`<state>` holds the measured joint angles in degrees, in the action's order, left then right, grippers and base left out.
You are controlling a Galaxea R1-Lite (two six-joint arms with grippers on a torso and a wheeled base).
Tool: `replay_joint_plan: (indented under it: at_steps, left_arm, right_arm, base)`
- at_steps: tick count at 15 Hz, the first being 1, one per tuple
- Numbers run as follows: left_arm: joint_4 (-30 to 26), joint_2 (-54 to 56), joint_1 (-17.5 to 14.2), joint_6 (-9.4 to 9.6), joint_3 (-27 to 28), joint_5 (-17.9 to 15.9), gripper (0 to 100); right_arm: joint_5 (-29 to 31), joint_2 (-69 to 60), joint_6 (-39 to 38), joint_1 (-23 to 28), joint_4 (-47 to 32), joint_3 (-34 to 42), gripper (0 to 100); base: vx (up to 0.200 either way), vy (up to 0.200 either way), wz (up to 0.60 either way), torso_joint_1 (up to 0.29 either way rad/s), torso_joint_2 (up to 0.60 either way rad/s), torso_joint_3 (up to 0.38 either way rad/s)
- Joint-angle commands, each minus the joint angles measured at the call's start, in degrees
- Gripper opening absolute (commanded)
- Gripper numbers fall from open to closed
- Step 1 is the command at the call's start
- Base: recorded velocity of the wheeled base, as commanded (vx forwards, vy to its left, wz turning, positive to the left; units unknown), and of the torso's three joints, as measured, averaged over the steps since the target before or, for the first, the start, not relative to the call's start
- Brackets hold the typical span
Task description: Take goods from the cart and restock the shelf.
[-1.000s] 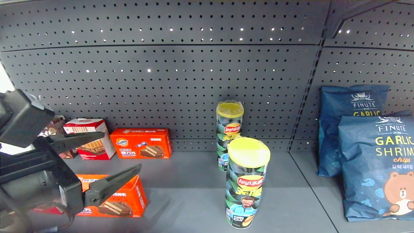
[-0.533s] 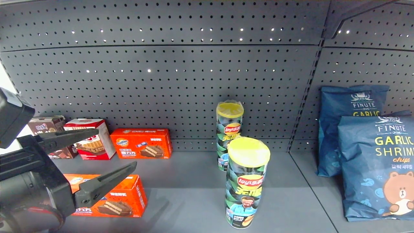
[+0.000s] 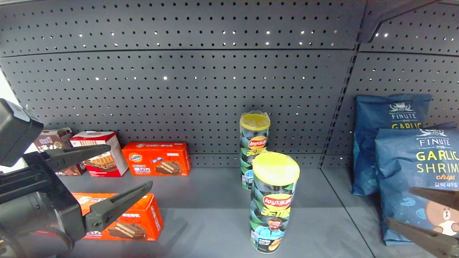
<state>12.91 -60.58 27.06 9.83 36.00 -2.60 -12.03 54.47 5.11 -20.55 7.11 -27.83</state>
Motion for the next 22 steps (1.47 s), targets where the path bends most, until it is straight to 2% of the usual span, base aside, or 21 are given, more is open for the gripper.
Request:
replay_joint_plan:
  at_steps: [1, 5, 12, 22]
  left_arm:
    - [0.0, -0.3, 0.0, 0.02, -0.1, 0.0, 100]
    - [0.0, -1.0, 0.0, 0.02, -0.1, -0.2, 100]
    - [0.0, -1.1, 0.0, 0.11, 0.1, -0.5, 100]
    - [0.9, -1.4, -0.3, -0.07, 0.0, -0.6, 100]
  right_arm:
    - [0.3, 8.6, -0.2, -4.4, 0.5, -0.2, 100]
    - [1.8, 14.7, -0.2, -7.3, 0.5, -2.4, 100]
    - [3.3, 26.7, -0.3, -13.7, 0.6, -11.2, 100]
    - [4.6, 32.9, -0.3, -15.9, 2.6, -14.0, 100]
  base:
    - [0.000, 0.000, 0.00, 0.000, 0.00, 0.000]
    - [0.000, 0.000, 0.00, 0.000, 0.00, 0.000]
    - [0.000, 0.000, 0.00, 0.000, 0.00, 0.000]
    - [0.000, 0.000, 0.00, 0.000, 0.00, 0.000]
